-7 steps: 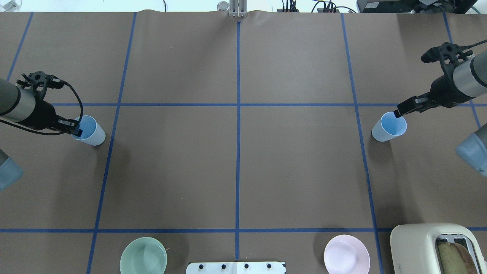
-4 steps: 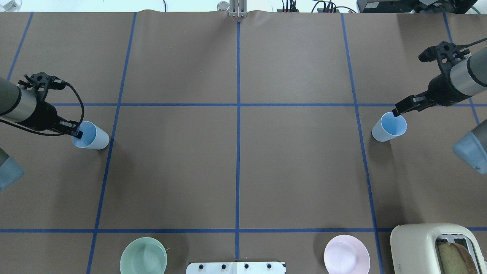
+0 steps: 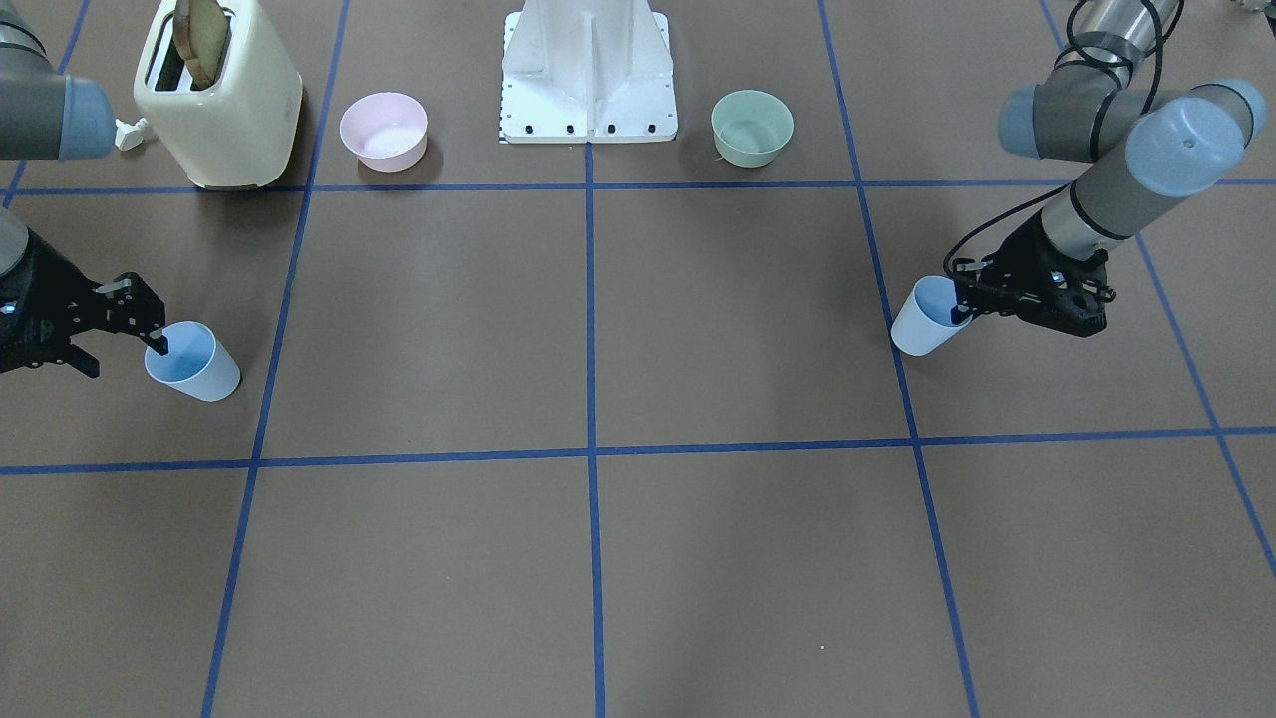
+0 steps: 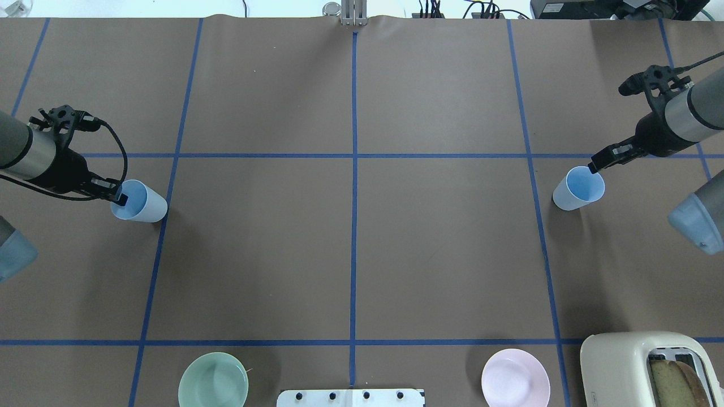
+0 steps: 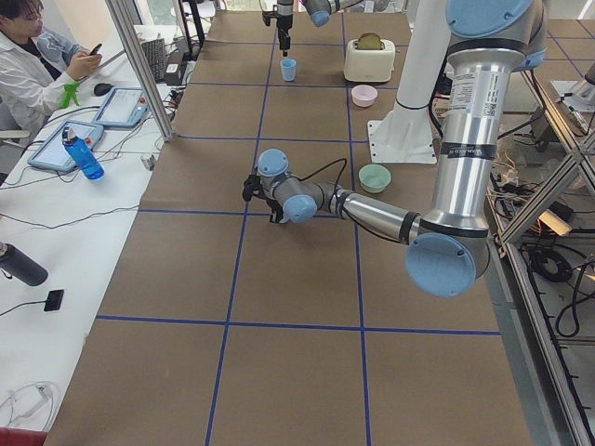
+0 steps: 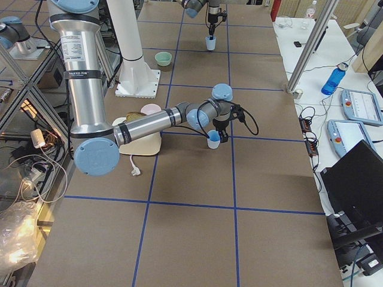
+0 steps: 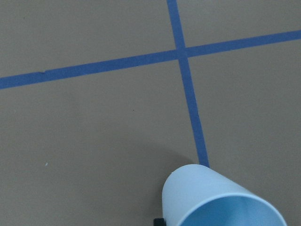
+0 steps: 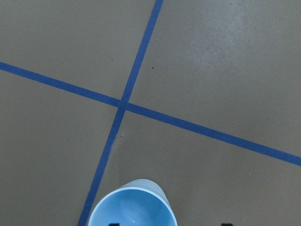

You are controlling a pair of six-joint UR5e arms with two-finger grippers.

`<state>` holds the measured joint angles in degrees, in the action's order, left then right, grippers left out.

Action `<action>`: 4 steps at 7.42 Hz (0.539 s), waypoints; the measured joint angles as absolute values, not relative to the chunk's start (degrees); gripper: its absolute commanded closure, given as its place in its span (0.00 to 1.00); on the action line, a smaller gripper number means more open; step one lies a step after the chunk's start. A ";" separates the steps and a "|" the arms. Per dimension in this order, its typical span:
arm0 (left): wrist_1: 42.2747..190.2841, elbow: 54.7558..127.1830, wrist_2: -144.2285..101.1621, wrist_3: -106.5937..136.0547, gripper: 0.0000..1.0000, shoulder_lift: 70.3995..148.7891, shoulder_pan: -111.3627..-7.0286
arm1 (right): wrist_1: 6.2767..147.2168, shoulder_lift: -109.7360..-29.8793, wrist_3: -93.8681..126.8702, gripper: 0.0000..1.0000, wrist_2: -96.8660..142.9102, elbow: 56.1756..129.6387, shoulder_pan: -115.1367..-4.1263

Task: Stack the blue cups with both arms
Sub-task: 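Close the left gripper on its cup rim while the right gripper grips the other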

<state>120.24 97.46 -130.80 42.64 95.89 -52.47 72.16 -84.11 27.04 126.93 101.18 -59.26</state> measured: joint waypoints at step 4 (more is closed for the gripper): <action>108.88 101.77 -131.81 42.63 1.00 100.59 -53.16 | 72.08 -82.55 26.99 0.35 125.84 98.66 -58.12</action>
<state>108.88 101.77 -131.81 42.63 100.59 -53.16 72.08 -82.55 26.99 125.84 98.66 -58.12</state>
